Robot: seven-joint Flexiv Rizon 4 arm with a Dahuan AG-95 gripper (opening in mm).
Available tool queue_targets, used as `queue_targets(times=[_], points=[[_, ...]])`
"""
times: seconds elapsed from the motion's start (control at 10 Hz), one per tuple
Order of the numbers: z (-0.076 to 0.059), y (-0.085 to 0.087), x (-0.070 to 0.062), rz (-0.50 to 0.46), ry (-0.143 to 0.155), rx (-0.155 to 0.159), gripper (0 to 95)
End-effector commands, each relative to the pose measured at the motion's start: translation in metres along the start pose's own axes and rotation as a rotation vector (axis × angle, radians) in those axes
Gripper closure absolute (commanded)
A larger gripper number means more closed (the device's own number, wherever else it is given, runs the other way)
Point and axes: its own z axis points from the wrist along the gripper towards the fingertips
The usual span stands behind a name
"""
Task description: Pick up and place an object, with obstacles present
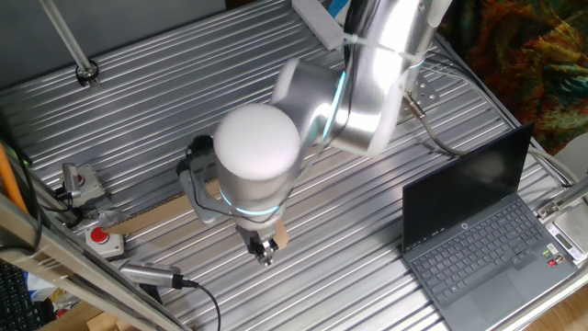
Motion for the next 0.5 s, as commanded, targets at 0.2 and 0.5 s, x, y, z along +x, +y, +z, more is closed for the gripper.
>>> queue_targets(times=[0.2, 0.5], points=[[0.015, 0.001, 0.004, 0.003, -0.026, 0.008, 95.0], [0.026, 0.003, 0.007, 0.006, -0.041, 0.01, 95.0]])
